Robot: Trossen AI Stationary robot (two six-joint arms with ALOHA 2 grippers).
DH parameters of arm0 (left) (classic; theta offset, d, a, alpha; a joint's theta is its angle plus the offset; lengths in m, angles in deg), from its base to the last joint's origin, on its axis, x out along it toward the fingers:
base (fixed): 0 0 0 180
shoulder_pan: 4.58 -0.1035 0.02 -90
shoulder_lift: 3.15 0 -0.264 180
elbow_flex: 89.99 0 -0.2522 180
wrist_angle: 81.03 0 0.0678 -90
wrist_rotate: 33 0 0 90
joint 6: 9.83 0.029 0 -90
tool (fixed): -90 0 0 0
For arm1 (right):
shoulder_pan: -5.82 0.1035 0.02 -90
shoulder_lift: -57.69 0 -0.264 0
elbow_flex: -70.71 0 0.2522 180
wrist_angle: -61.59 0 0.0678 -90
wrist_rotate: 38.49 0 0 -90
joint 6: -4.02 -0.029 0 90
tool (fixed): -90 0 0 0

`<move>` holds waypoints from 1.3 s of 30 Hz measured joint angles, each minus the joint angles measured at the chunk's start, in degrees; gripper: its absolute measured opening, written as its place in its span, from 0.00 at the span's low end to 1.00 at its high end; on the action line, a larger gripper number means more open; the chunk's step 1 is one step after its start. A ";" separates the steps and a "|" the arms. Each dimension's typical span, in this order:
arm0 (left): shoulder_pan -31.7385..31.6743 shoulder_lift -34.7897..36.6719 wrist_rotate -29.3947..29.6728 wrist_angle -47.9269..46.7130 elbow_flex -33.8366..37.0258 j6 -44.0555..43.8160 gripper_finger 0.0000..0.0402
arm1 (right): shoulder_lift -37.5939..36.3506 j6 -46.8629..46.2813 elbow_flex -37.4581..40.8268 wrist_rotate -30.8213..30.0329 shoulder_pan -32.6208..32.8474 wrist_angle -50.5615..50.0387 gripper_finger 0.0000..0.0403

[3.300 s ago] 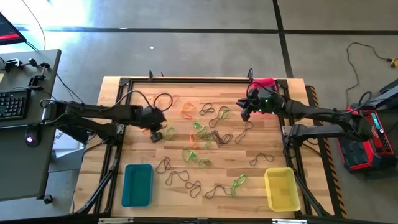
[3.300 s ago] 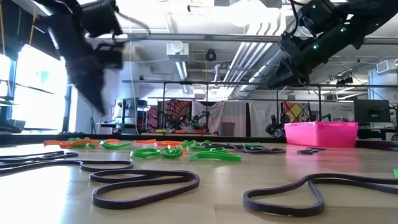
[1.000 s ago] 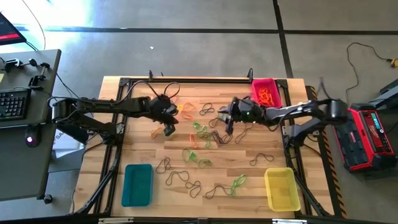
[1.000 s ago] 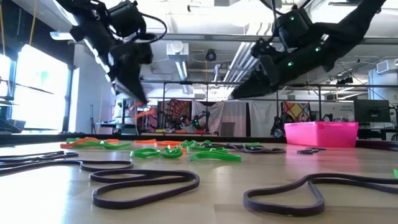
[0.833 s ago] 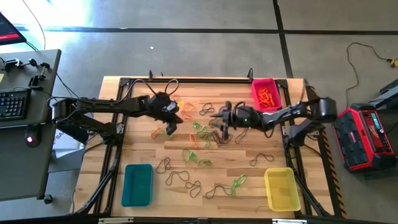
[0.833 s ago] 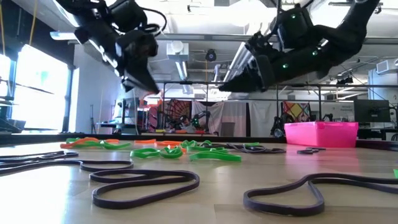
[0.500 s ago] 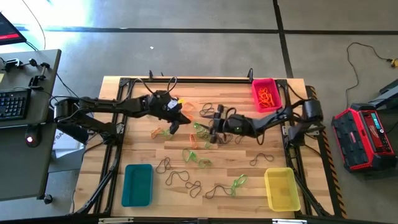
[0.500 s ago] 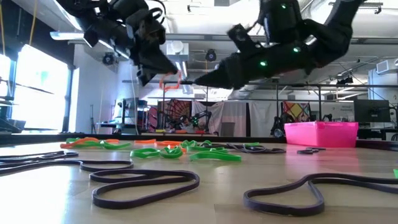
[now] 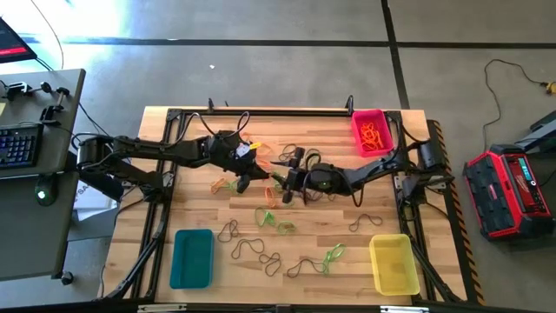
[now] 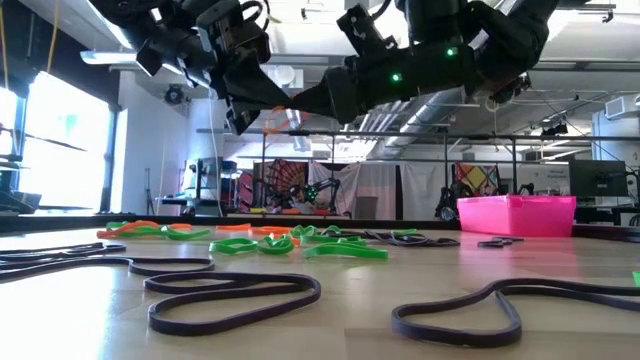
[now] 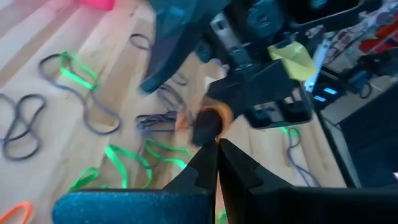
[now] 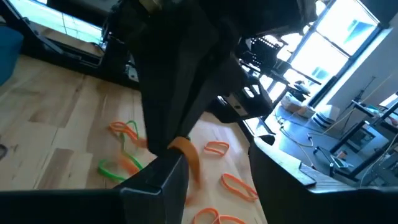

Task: Sort rubber bands into baskets
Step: Put the orange rubber band into the red bin

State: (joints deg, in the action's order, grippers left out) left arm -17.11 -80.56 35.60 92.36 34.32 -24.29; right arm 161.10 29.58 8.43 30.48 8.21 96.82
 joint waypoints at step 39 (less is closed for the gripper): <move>5.40 0.04 20.19 0.49 -0.11 13.17 0.36 | -30.29 -25.88 -0.55 -24.96 -10.87 -64.90 0.00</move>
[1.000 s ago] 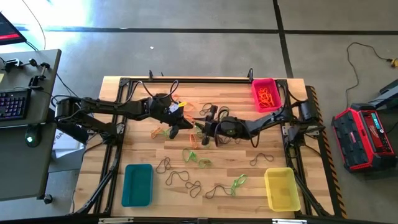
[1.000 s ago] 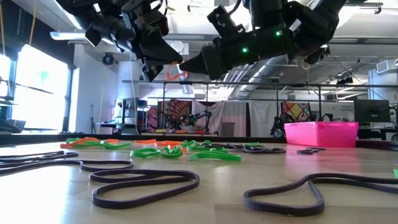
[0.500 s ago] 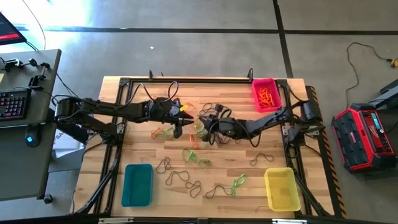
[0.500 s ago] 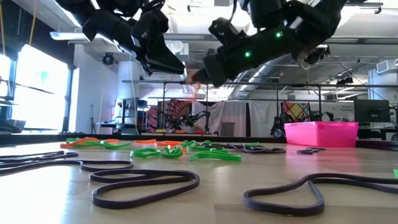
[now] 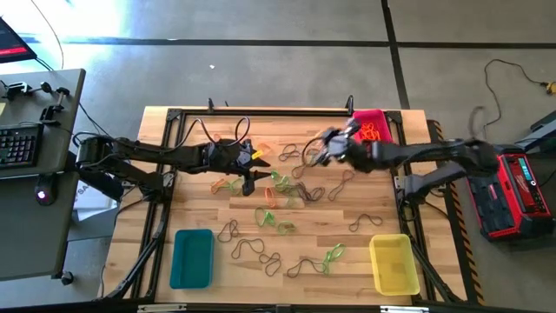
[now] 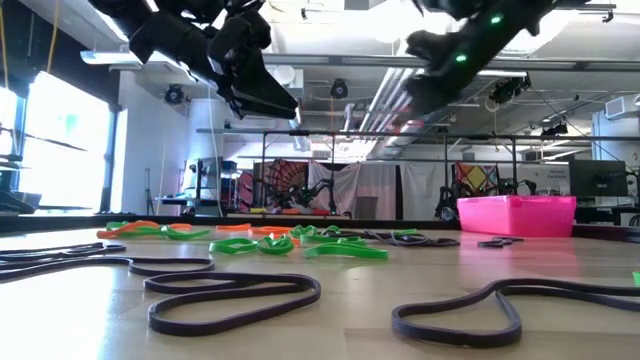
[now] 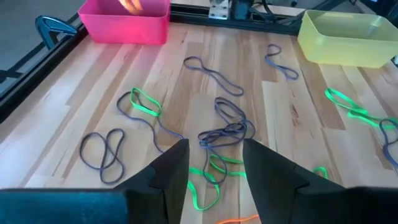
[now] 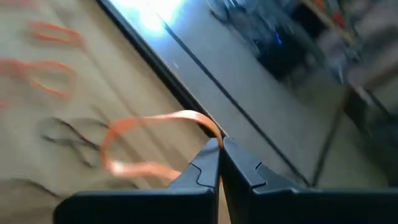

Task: Sort rubber bands into baskets
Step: Put the orange rubber band into the red bin

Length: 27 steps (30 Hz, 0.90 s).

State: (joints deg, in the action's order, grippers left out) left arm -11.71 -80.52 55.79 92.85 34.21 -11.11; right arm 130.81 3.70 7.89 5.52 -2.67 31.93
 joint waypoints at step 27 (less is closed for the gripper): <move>0.04 0.00 -0.02 -0.48 0.00 2.44 0.36 | -9.47 -25.41 16.87 13.74 -35.53 -17.15 0.00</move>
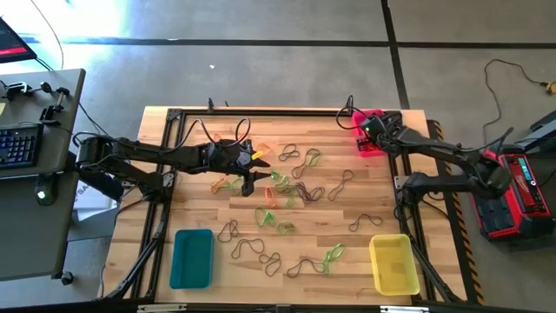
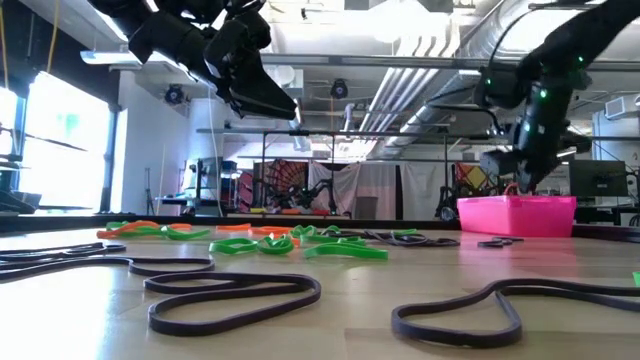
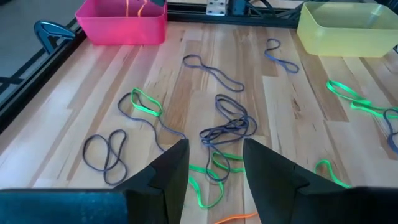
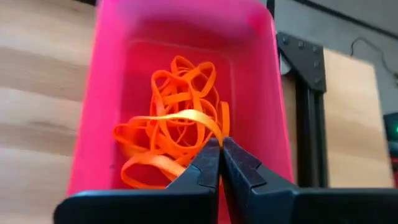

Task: Sort rubber bands into baskets
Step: Put the orange rubber band into the red bin

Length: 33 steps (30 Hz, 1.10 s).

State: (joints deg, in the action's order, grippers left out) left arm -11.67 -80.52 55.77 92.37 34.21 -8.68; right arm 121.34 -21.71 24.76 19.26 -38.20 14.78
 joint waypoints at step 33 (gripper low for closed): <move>6.42 12.13 3.31 -37.16 -0.04 -0.82 0.20 | 0.00 2.88 -9.20 15.81 10.80 0.20 0.32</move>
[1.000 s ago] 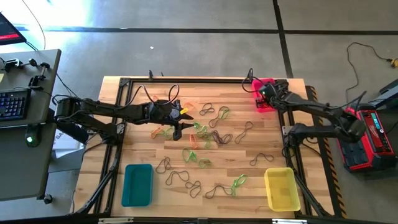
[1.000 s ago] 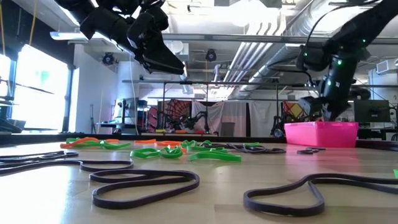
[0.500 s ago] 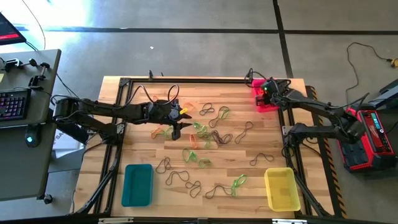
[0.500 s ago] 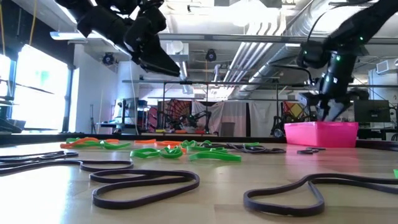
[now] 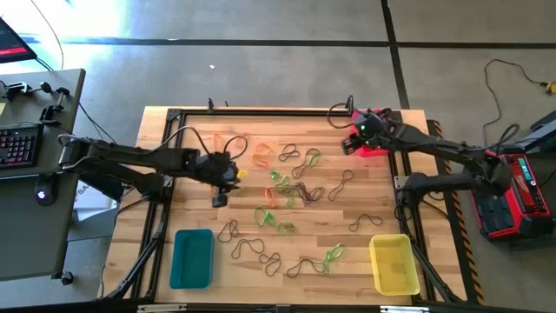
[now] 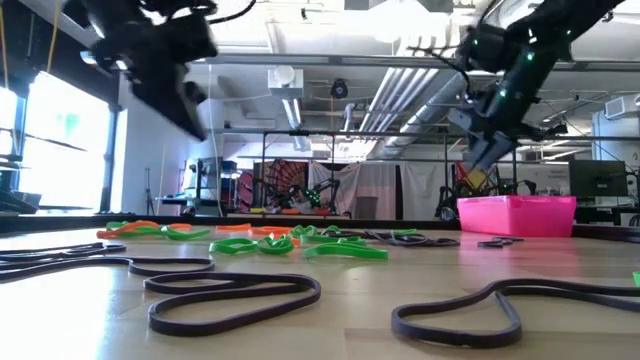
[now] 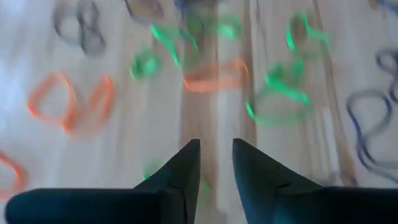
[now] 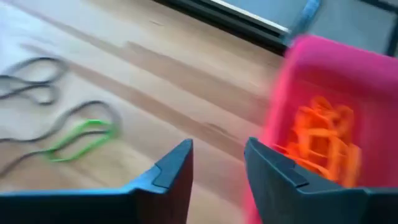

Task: Sort rubber bands into baskets
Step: Put the orange rubber band into the red bin

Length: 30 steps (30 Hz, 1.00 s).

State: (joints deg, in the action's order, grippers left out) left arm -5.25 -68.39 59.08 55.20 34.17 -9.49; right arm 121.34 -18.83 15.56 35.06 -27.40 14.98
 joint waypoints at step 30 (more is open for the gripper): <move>-6.49 -18.46 6.57 -12.04 -0.02 -9.18 0.38 | 0.04 -2.41 -0.02 -8.60 19.46 11.29 0.30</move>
State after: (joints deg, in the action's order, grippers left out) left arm -11.73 -86.85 65.65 43.16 34.14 -18.67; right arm 121.39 -21.24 15.54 26.47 -7.94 26.27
